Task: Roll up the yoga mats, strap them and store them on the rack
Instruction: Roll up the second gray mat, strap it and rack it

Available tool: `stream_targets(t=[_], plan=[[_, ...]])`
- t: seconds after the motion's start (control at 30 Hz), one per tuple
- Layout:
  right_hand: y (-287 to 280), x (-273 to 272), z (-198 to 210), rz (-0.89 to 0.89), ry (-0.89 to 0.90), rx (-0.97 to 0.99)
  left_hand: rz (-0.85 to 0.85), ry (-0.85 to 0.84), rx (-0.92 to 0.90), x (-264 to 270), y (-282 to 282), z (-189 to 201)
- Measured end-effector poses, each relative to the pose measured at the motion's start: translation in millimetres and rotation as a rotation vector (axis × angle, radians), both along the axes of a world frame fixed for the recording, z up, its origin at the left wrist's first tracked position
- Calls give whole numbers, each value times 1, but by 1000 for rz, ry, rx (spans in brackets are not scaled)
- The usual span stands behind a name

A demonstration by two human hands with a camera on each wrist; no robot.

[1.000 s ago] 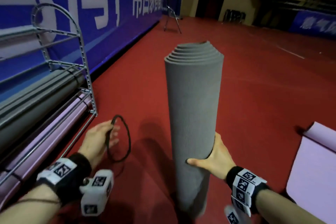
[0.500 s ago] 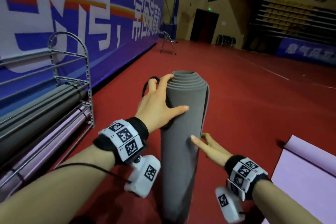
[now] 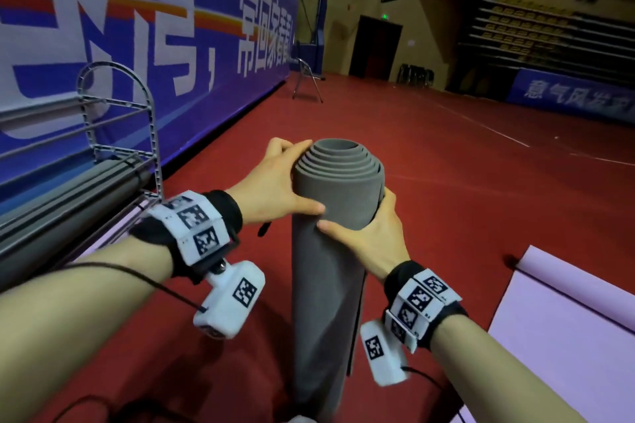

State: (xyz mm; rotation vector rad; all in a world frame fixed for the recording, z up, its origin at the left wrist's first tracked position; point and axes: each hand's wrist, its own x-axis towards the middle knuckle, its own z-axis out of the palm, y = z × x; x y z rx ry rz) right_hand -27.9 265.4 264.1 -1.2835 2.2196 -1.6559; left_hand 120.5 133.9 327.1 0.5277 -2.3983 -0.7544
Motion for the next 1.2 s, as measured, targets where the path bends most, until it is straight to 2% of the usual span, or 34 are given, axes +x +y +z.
stream_targets(t=[0.07, 0.1, 0.17, 0.27, 0.37, 0.47, 0.53, 0.73, 0.83, 1.0, 1.2], plan=[[-1, 4, 3, -73, -3, -45, -74, 171, 206, 1, -3, 8], [-3, 7, 3, -91, -9, -61, -71, 258, 313, 1, -6, 11], [-8, 12, 9, -90, -9, -87, 2, 375, 412, 0, -8, 18], [-19, 18, 18, -61, -21, -118, 89, 446, 390, -1, -5, 36], [-25, 17, 13, 6, -83, -117, 168, 435, 292, -5, -6, 67], [-22, 13, -4, 98, -110, -60, 194, 364, 197, -16, -13, 87], [-18, 12, -12, 159, -108, -37, 226, 261, 143, -29, -18, 87], [-30, 24, -7, 395, -80, 11, 352, -251, -318, -60, -20, 72], [-38, 22, -10, 420, -93, 10, 358, -391, -318, -61, -30, 66], [-45, 16, -16, 448, -116, -21, 358, -460, -305, -73, -34, 58], [-54, 8, -14, 407, -132, -82, 351, -597, -405, -92, -27, 53]])
